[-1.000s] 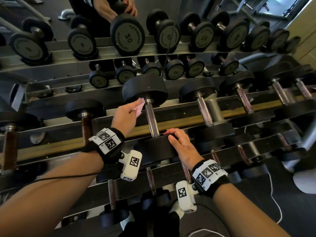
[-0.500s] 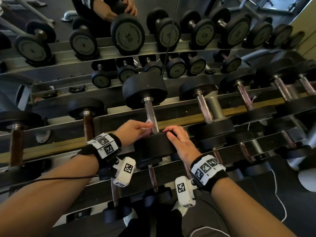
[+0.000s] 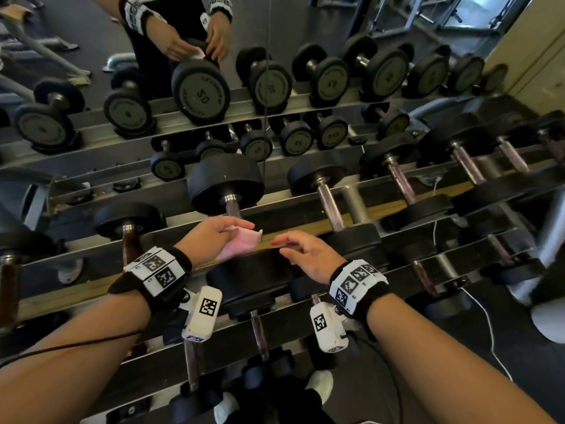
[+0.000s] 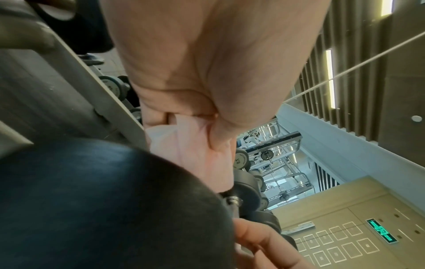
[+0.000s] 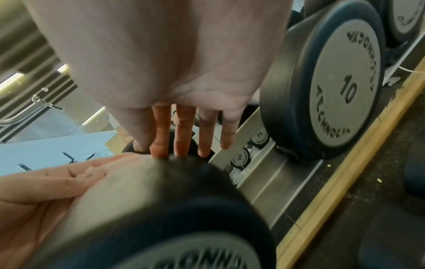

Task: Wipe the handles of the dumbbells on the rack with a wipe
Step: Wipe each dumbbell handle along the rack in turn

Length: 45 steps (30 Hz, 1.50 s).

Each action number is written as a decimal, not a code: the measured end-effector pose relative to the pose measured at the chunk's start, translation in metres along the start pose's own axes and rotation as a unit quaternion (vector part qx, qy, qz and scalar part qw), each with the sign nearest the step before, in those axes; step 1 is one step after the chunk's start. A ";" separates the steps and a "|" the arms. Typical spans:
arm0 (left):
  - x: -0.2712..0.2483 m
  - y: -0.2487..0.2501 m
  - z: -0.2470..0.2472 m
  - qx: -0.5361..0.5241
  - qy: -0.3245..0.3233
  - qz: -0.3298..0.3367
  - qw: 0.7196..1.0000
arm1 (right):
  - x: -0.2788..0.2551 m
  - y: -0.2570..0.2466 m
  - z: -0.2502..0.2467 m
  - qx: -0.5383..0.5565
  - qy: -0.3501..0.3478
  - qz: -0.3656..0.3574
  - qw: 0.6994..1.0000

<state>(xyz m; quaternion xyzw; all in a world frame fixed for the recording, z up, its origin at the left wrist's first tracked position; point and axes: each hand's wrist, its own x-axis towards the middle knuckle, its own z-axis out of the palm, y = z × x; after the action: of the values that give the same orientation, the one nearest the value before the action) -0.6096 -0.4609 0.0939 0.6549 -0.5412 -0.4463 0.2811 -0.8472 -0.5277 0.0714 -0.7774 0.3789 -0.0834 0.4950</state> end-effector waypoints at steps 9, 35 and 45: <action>0.073 0.059 0.057 -0.016 0.052 -0.041 0.998 | -0.014 0.059 -0.121 -0.028 0.106 0.012 0.994; 0.191 0.048 0.143 -0.059 0.131 -0.034 0.989 | -0.012 0.150 -0.112 0.235 0.125 0.081 0.961; 0.193 0.044 0.149 -0.152 0.077 -0.064 0.983 | -0.006 0.162 -0.105 0.320 0.144 0.055 0.935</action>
<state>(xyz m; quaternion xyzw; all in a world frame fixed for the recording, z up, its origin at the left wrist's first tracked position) -0.7596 -0.6400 0.0112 0.6702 -0.4008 -0.4885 0.3893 -0.9862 -0.6339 -0.0103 -0.5358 0.4414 -0.2839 0.6614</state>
